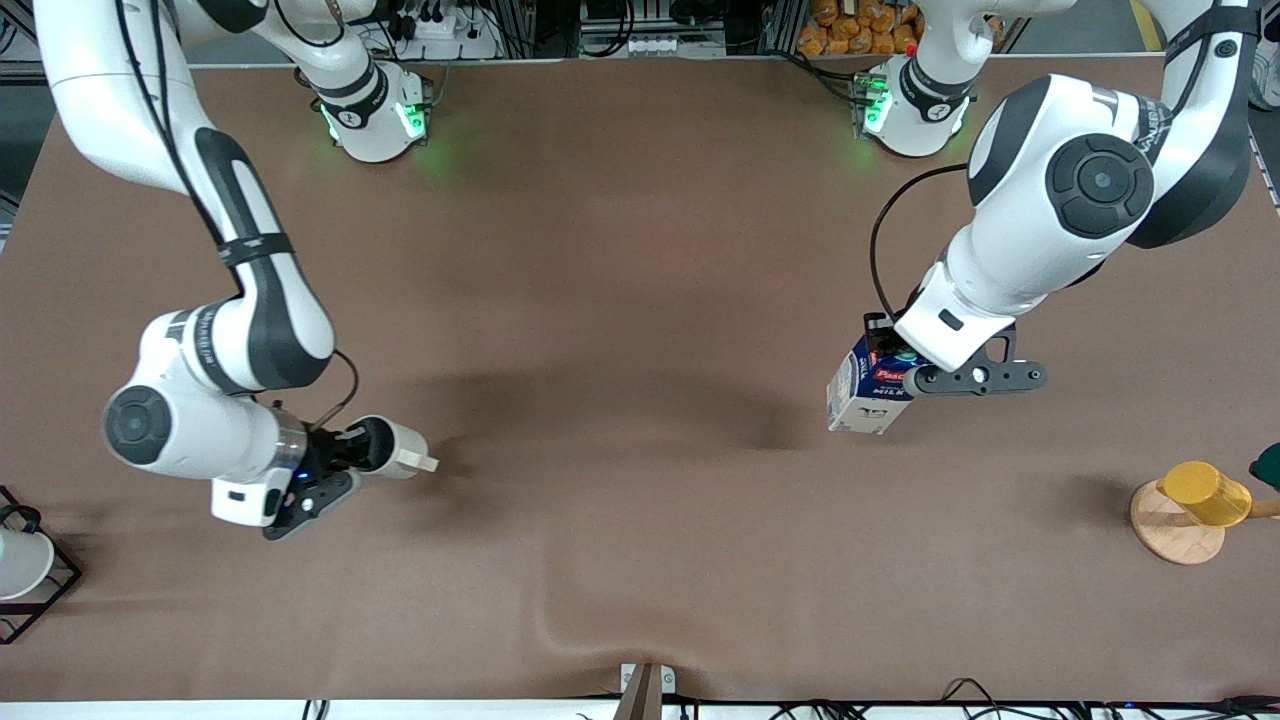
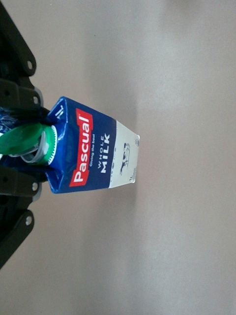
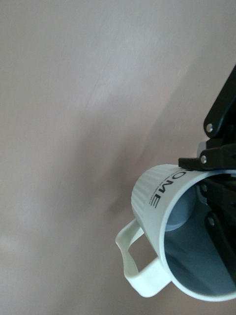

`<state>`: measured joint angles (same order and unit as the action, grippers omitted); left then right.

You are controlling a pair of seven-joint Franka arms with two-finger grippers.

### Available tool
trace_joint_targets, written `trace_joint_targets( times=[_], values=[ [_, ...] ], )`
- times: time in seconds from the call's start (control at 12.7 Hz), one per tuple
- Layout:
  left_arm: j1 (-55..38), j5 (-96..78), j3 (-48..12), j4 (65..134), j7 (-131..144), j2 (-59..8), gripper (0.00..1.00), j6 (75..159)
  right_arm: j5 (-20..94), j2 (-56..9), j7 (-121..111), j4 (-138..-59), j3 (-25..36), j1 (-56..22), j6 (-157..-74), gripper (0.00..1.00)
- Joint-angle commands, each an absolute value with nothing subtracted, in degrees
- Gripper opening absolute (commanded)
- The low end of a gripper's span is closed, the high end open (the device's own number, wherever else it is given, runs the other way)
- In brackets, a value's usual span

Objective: Place milk next to cup
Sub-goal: 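Carry the mug with the right gripper toward the table middle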

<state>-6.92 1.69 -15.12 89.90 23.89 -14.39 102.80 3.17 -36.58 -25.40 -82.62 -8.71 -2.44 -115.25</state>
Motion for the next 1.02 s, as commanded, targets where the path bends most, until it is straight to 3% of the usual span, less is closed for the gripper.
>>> trace_joint_targets(
  times=[0.0, 0.55, 0.94],
  values=[
    [-6.42, 1.85, -15.29, 89.47, 23.12, -14.06, 0.38, 101.69, 2.9, -37.0, -19.54, -80.26, -8.53, -9.81, -115.05, 0.0],
    [-6.42, 1.85, -15.29, 89.65, 23.12, -14.24, 0.39, 101.69, 2.81, -45.78, -11.62, -72.25, -8.0, -23.71, -126.73, 0.0],
    [-7.12, 1.85, -15.47, 89.82, 23.9, -14.59, 0.39, 101.69, 3.34, -47.28, 26.65, -72.69, -8.09, -27.15, -126.3, 0.0]
  ],
)
